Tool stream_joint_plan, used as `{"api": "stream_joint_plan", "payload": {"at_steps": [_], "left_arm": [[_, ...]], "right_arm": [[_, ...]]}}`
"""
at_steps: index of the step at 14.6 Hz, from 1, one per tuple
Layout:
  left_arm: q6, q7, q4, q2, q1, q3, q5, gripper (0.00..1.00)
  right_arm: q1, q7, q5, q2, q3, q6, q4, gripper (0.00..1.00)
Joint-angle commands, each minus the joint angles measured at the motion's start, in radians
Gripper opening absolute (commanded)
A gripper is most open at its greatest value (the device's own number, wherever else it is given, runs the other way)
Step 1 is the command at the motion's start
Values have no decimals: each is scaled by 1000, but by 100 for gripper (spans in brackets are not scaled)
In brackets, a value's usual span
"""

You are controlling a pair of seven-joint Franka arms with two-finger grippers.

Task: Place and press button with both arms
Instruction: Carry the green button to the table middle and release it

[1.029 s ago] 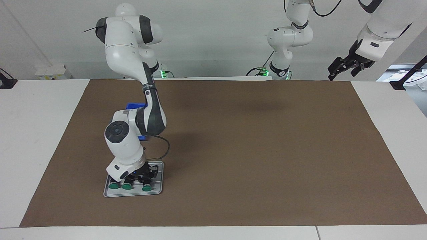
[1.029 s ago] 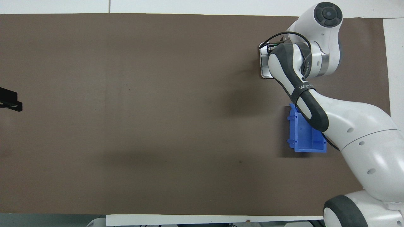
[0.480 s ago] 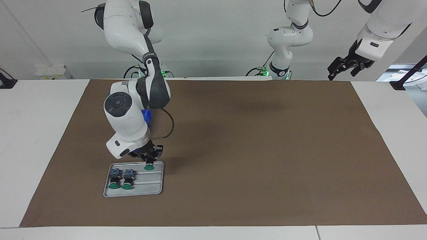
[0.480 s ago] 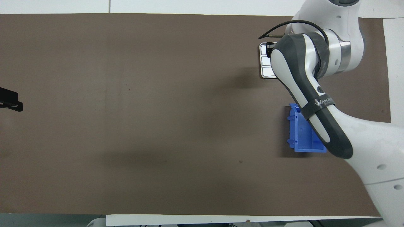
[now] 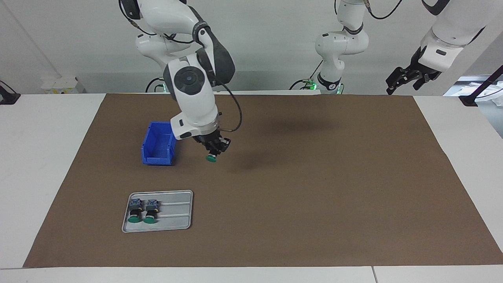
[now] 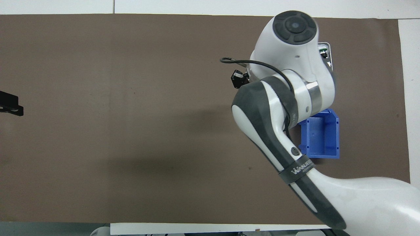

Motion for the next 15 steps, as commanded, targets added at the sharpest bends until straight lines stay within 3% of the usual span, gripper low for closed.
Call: {"api": "stream_joint_plan", "payload": {"at_steps": [1,5,9,12,15], "left_arm": [[4,-6,-26,-25,-5,2,-3,100],[1,-8,-26,-25,-5,2,-3,100],[-2,-8,-27,-25,-7,4,-3,100],[1,-6,-26,-25,-1,4,-3,100],[6,6,-27,-25,3,4,-3,100]], "right_arm": [[25,183,20,-7,-2,27,-37,0],[138,493,9,77,-4,91,-12,0],[161,994,17,115,-2,167,-11,5],[215,1122,6,175,-4,228,-26,5],[203,1162,6,183,-4,251,-51,8]]}}
